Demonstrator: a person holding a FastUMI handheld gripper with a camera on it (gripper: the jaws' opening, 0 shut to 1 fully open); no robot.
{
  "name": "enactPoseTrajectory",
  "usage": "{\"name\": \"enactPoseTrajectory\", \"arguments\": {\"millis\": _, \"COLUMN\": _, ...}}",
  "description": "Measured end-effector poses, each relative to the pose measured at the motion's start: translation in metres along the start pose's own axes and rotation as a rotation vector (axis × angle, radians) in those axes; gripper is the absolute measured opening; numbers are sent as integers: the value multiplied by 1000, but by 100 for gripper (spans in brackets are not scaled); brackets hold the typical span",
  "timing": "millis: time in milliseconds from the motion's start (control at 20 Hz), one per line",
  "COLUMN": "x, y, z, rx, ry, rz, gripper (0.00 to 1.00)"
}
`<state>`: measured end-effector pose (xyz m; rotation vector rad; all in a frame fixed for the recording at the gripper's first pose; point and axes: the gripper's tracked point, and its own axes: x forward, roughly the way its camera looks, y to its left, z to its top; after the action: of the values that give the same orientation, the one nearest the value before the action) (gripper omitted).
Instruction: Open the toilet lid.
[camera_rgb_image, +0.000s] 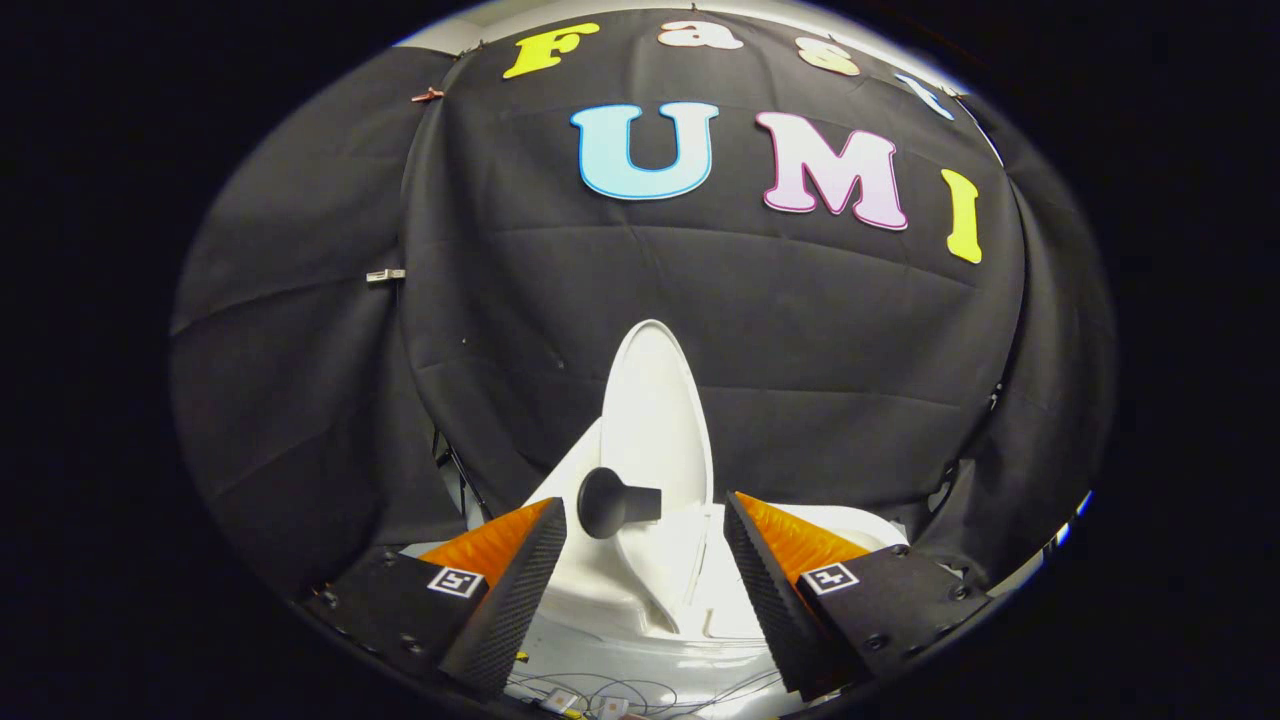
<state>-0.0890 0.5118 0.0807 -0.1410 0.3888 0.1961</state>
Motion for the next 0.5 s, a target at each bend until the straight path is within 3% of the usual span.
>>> {"name": "enactPoseTrajectory", "arguments": {"millis": 200, "x": -9, "y": -26, "z": 5, "rx": 27, "ry": 8, "rz": 29, "gripper": 99}}
{"name": "enactPoseTrajectory", "arguments": {"millis": 500, "x": -8, "y": -118, "z": 18, "rx": 79, "ry": -47, "rz": 53, "gripper": 99}}
